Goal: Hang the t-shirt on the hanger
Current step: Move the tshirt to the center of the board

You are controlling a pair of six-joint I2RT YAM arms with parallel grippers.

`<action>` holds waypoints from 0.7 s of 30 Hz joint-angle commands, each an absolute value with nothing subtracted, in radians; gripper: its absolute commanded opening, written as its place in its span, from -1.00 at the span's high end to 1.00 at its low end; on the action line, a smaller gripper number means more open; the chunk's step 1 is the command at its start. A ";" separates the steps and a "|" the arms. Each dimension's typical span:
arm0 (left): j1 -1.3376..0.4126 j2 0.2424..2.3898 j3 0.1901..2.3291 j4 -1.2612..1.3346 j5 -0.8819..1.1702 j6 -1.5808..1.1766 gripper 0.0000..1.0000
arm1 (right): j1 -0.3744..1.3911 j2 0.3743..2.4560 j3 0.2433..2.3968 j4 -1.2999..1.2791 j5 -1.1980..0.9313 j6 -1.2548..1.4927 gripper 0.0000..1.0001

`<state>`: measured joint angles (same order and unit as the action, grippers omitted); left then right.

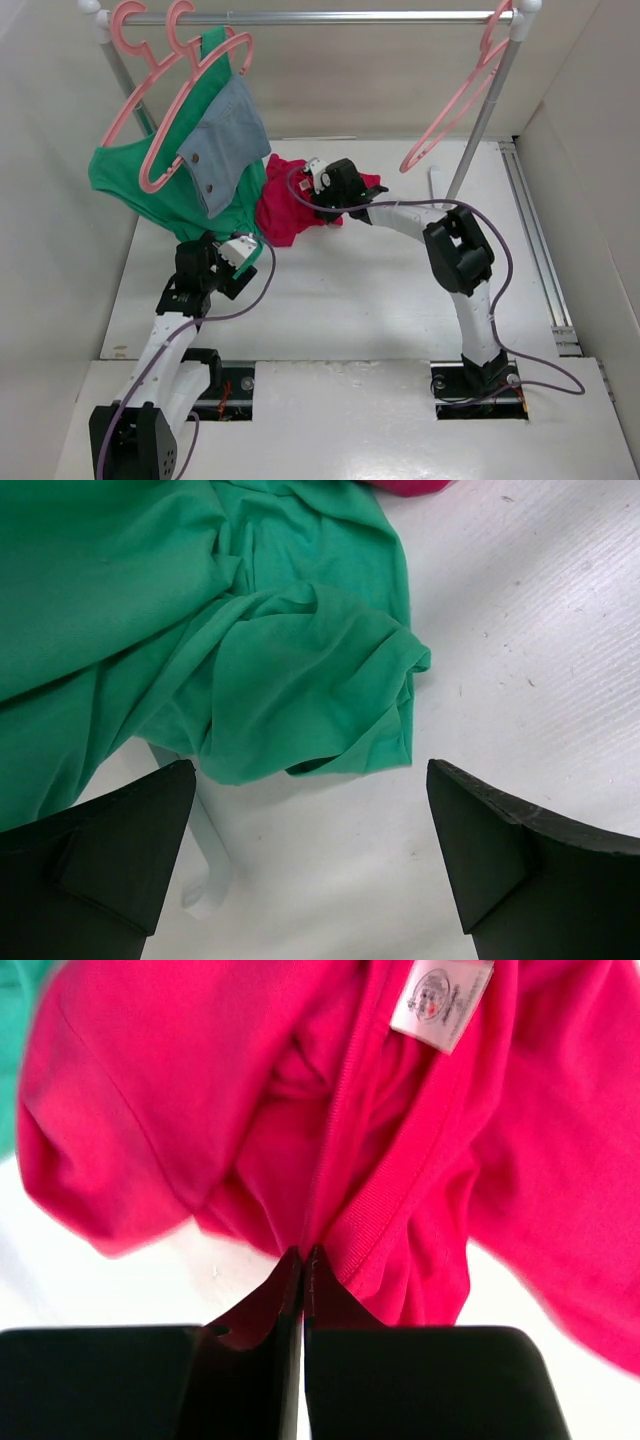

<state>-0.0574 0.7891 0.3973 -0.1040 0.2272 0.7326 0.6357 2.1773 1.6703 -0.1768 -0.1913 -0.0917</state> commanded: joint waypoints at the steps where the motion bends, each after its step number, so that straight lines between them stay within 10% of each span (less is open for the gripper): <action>1: -0.060 0.798 0.407 -0.072 0.241 0.723 -1.00 | 0.637 2.092 1.597 -0.140 -0.218 -0.119 1.00; 21: -0.357 1.054 0.517 -0.054 0.276 0.831 -1.00 | 0.659 1.030 0.663 -0.380 -0.223 0.072 1.00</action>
